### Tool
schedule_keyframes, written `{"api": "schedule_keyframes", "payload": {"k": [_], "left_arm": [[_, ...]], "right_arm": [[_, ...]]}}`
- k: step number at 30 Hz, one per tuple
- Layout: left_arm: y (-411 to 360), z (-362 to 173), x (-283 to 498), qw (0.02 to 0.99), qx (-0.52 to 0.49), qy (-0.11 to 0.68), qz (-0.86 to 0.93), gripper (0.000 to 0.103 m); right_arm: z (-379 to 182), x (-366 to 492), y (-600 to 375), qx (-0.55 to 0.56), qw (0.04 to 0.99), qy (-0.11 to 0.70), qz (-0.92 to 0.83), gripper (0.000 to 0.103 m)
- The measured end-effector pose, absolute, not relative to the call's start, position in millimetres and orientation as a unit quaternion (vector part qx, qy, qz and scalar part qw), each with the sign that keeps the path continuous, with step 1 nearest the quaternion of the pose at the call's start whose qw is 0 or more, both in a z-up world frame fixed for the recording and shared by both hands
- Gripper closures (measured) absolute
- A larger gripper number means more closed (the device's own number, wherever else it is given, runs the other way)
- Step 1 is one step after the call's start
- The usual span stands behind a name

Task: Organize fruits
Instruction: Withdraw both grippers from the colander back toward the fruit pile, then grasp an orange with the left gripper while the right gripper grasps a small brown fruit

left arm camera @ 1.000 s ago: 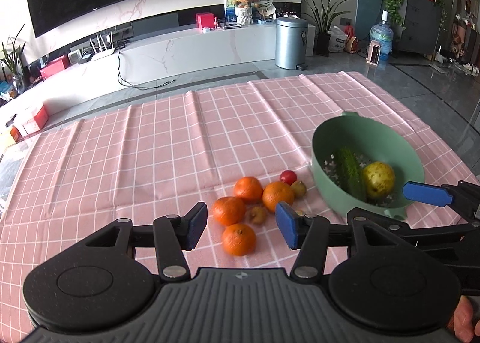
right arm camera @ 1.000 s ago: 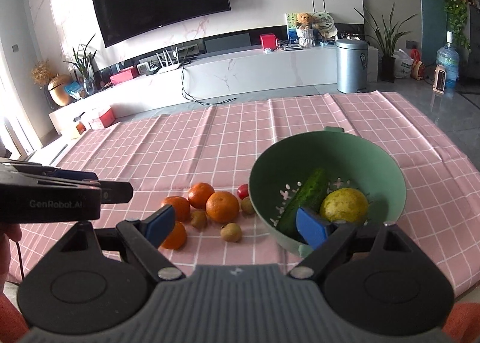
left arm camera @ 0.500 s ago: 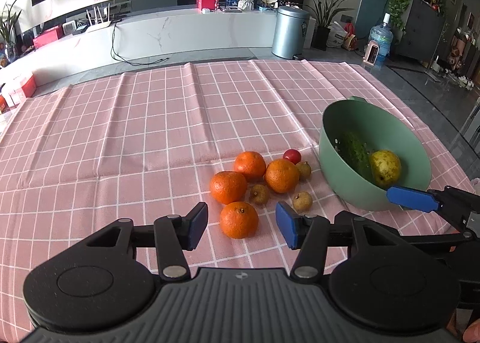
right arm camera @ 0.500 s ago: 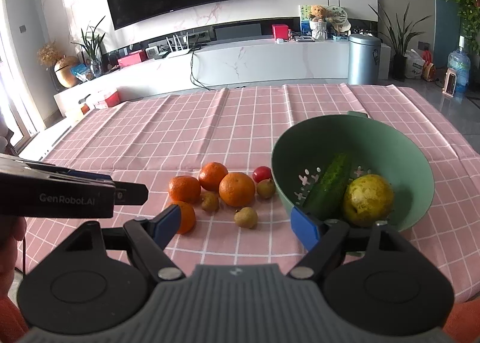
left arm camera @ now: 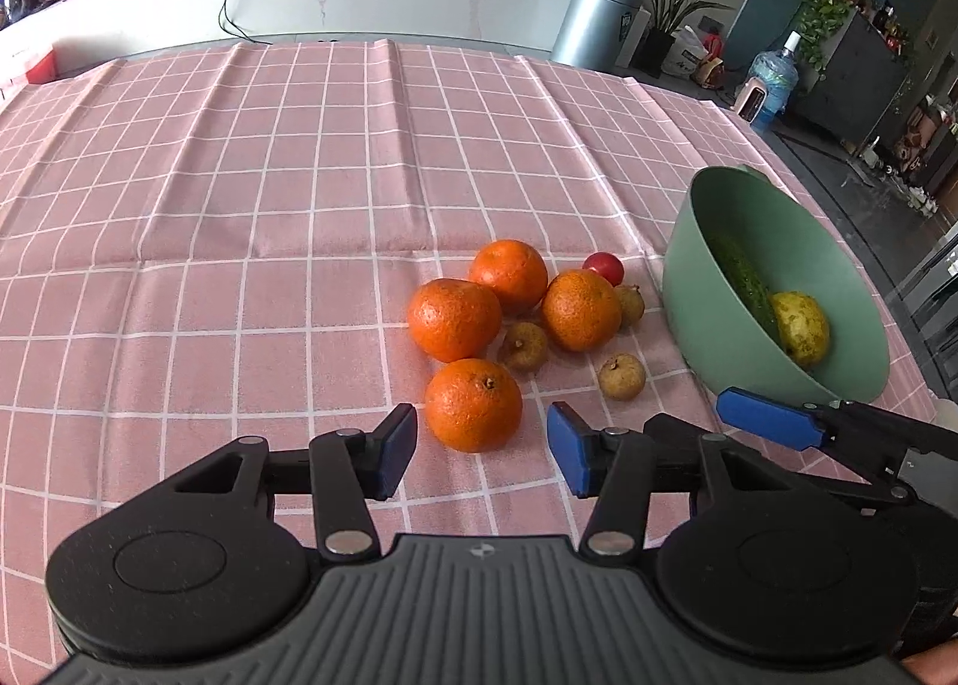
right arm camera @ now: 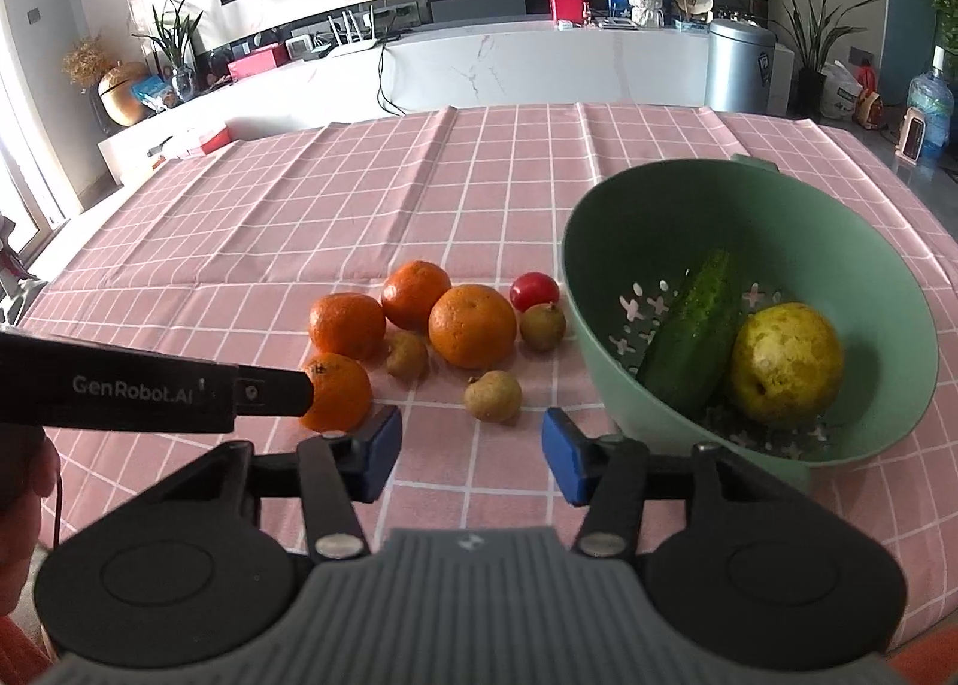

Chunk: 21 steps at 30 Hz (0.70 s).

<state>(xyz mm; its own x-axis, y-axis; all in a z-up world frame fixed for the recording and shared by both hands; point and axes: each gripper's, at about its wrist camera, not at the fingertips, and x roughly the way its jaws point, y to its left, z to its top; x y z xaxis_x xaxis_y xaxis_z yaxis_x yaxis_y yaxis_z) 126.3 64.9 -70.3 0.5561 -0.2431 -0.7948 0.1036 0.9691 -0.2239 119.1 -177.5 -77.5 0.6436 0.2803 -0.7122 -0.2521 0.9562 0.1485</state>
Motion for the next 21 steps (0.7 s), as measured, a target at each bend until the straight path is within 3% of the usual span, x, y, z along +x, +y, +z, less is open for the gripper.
{"api": "schedule_keyframes", "payload": {"k": [12, 14, 21], "left_arm": [[66.1, -91.0, 142.3, 0.87, -0.104, 0.472, -0.093, 0.045], [66.1, -92.5, 144.1, 0.869, -0.109, 0.474, -0.093, 0.05], [68.3, -95.2, 146.7, 0.865, -0.12, 0.477, -0.096, 0.055]], "right_arm": [[-98.7, 143.0, -167.2, 0.01, 0.903, 0.409, 0.129, 0.076], [-100.9, 145.1, -164.7, 0.007, 0.904, 0.409, 0.128, 0.077], [-106.7, 148.8, -157.3, -0.004, 0.907, 0.407, 0.109, 0.079]]}}
